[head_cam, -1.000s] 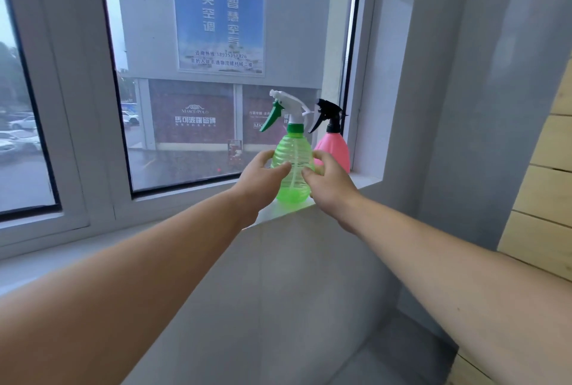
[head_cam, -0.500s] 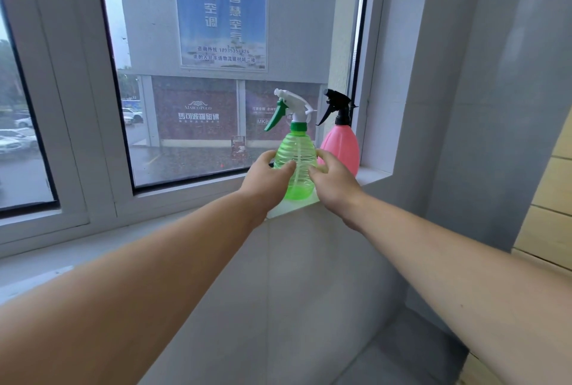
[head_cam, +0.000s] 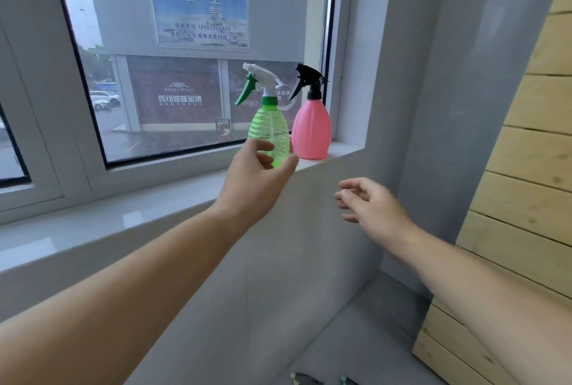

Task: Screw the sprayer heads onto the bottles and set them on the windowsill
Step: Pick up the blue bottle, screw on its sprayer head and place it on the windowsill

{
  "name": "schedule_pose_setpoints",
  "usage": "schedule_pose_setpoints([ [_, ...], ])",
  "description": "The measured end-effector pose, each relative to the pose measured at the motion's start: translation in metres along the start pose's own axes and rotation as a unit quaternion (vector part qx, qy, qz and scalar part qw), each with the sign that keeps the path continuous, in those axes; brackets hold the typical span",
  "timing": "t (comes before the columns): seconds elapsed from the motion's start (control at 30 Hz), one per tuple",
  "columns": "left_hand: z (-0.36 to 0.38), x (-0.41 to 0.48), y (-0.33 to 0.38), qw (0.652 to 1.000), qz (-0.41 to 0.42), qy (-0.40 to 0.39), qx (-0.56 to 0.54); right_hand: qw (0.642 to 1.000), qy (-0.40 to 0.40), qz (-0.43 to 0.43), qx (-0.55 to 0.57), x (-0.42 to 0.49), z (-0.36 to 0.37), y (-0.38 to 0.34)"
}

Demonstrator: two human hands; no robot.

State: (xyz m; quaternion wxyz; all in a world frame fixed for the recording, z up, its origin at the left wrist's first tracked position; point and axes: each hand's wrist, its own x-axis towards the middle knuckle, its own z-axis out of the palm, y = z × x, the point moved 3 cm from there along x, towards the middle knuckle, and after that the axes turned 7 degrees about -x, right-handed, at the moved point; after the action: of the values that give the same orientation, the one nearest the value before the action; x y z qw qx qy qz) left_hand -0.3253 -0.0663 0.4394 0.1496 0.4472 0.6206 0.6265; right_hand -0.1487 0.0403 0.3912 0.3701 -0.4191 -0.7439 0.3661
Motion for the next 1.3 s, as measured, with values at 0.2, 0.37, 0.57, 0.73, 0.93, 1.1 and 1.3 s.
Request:
schedule_pose_setpoints([
  [0.2,0.061,-0.054,-0.049,0.988,-0.075,-0.138,0.008,0.998,-0.007,0.048,-0.037,-0.053,-0.028,0.074],
  [0.37,0.113,-0.101,-0.132,0.946,-0.200,-0.250,0.058,0.990,-0.023,0.120,-0.071,-0.086,-0.033,0.157],
  [0.57,0.161,-0.154,-0.238,0.875,-0.331,-0.332,0.122,0.965,-0.070,0.225,-0.114,-0.114,-0.015,0.268],
  [0.73,0.191,-0.186,-0.310,0.841,-0.368,-0.355,0.175,0.939,-0.122,0.291,-0.137,-0.123,0.015,0.352],
  [0.93,0.220,-0.203,-0.372,0.820,-0.395,-0.356,0.213,0.919,-0.142,0.347,-0.122,-0.119,0.063,0.431],
  [1.1,0.235,-0.213,-0.403,0.818,-0.378,-0.362,0.238,0.907,-0.127,0.382,-0.125,-0.110,0.100,0.479],
  [1.3,0.247,-0.233,-0.432,0.810,-0.379,-0.367,0.256,0.897,-0.123,0.399,-0.147,-0.092,0.127,0.499],
])
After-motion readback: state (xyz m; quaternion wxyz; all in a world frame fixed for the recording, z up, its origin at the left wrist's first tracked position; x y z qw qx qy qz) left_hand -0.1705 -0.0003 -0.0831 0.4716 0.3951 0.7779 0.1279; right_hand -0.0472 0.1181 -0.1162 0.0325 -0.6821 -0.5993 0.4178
